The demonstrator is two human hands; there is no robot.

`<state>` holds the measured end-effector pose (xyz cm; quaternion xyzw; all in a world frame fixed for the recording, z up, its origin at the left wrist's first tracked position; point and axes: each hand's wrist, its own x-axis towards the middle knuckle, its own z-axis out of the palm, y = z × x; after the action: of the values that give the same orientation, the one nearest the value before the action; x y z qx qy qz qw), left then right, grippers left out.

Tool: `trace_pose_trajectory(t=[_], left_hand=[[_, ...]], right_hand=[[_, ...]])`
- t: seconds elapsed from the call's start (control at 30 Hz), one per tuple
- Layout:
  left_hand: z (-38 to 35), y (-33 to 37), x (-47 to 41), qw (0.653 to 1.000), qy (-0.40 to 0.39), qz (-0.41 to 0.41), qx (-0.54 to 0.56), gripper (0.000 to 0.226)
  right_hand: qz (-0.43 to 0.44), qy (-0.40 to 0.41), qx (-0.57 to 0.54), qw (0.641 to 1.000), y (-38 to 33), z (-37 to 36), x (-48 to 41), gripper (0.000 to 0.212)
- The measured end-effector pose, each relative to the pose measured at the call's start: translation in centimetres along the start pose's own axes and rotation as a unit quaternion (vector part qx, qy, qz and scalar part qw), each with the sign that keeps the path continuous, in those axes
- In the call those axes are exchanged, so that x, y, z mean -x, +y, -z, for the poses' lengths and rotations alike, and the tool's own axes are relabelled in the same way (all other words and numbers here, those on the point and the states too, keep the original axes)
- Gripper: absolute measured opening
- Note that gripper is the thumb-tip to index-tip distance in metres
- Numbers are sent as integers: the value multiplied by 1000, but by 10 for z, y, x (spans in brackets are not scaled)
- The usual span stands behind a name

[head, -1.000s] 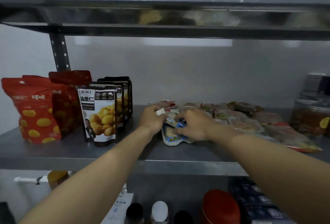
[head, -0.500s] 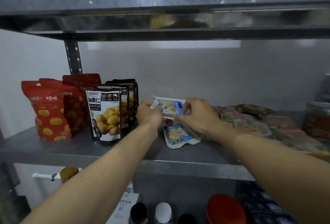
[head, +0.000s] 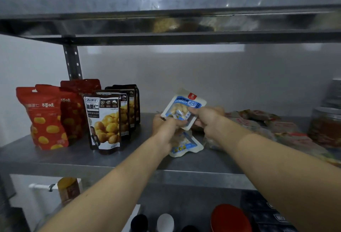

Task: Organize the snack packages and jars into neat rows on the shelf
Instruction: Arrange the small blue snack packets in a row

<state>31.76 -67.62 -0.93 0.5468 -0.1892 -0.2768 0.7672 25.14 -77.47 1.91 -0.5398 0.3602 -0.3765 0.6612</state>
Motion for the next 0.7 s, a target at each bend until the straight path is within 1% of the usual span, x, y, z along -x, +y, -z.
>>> trace_pose_trajectory(t=[0.07, 0.13, 0.2, 0.27, 0.37, 0.4, 0.5, 0.63, 0.7], left_hand=[[2, 2, -2, 999, 10, -14, -51, 45], [6, 4, -9, 996, 32, -37, -75, 32], [10, 4, -17, 987, 35, -56, -146, 17], [15, 1, -23, 963, 40, -97, -249, 19], [22, -1, -30, 910, 62, -163, -376, 21], [24, 0, -33, 899, 61, -175, -397, 21], [29, 3, -43, 876, 50, -186, -443, 19], [33, 8, -57, 851, 41, -208, -480, 17], [34, 9, -62, 838, 6, -205, -505, 19]], right_hand=[[7, 1, 22, 1000, -4, 8, -3, 26], [7, -9, 59, 998, -6, 15, -5, 26], [6, -24, 117, 993, -5, 20, -6, 25], [-6, -51, 171, 984, -3, 22, -6, 28], [-18, -87, 251, 964, -4, 21, -3, 46], [-17, -93, 285, 954, -6, 20, -1, 47], [7, -93, 376, 922, -14, 18, 8, 31], [50, -76, 456, 885, -21, 14, 7, 31], [78, -56, 469, 878, -22, 11, 1, 32]])
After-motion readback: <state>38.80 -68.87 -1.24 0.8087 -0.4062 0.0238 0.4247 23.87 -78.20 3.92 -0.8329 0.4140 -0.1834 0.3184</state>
